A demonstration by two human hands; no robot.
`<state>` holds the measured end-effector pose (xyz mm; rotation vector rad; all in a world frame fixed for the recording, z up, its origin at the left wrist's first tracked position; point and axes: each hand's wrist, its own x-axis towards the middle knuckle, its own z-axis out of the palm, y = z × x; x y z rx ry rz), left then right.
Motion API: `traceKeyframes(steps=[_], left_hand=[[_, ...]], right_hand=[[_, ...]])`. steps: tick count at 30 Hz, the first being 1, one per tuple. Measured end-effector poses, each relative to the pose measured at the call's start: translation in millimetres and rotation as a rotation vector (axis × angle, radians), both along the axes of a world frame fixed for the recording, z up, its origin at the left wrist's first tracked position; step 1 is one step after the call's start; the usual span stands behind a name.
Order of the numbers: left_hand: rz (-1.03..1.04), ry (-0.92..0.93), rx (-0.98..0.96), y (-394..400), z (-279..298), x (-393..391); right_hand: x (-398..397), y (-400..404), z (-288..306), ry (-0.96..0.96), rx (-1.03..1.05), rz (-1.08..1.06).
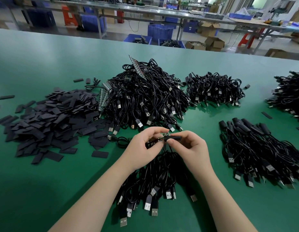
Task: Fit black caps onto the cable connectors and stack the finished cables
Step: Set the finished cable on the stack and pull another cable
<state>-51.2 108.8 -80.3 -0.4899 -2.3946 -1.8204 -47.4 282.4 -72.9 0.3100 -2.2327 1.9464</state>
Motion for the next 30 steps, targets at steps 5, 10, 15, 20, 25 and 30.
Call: traceKeyframes(steps=[5,10,15,20,25,30], left_hand=[[0.081,0.058,-0.104,2.5,-2.1,1.6],[0.261,0.187,-0.210,1.8,-1.1,2.5],[0.268,0.247,-0.212,3.0,1.4,5.9],[0.252,0.203,-0.185,3.2,2.6,6.9],[0.298,0.229,-0.161,4.1,2.2,7.9],[0.298,0.288,-0.203,4.5,3.2,9.0]], right_hand=[[-3.1,3.8,-3.3,-0.096,-0.068,-0.022],[-3.5,5.8,-4.9,-0.157,-0.142,-0.033],[-2.4,2.5,-4.8,-0.153,-0.159,-0.013],[-2.1,-0.2,-6.0,-0.132,-0.184,-0.012],[-1.7,-1.2,-6.4,-0.139,-0.199,-0.016],[-1.1,-0.9,-6.5,-0.156,-0.160,-0.004]])
